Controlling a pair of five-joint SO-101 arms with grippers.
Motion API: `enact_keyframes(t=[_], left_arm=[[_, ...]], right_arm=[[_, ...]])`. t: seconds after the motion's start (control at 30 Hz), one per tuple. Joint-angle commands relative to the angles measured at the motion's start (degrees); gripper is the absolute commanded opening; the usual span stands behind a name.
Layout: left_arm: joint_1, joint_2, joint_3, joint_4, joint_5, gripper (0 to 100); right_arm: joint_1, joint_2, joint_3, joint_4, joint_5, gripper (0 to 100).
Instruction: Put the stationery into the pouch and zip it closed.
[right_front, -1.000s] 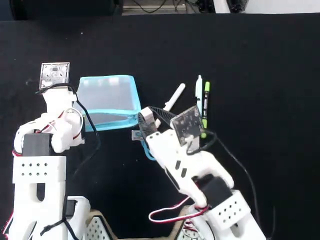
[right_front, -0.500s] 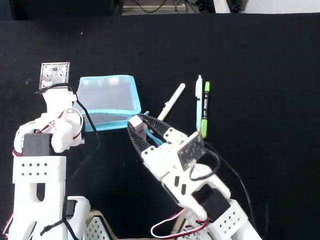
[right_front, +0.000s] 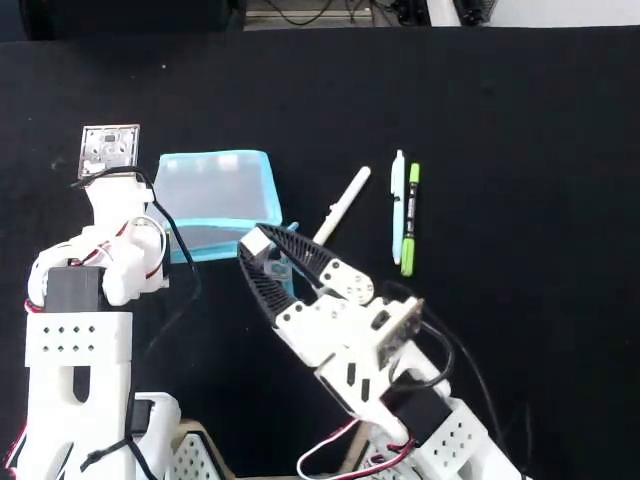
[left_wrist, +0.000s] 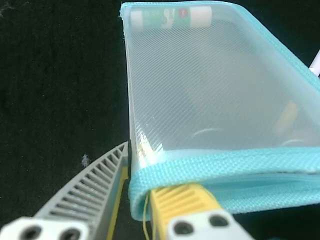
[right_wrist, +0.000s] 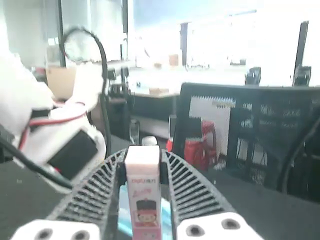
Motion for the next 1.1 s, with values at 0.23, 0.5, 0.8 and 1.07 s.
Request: enact_keyframes(t=[0.23, 0.5, 0.8, 1.07], left_arm=[[0.13, -0.53, -0.66, -0.70, 0.44, 3], [0.22, -0.53, -0.75, -0.70, 0.44, 3], [-0.13, -0.53, -0.75, -0.70, 0.44, 3], [-0.22, -0.53, -0.75, -0.70, 0.44, 3]], right_arm=[[-0.88, -0.66, -3.30, -3.60, 0.26, 1.1], [-0.88, 10.42, -5.93, -12.13, 0.26, 1.1], [-0.97, 34.86, -13.14, -23.82, -0.18, 1.1], [-2.11, 42.24, -13.93, -25.49, -0.26, 1.1]])
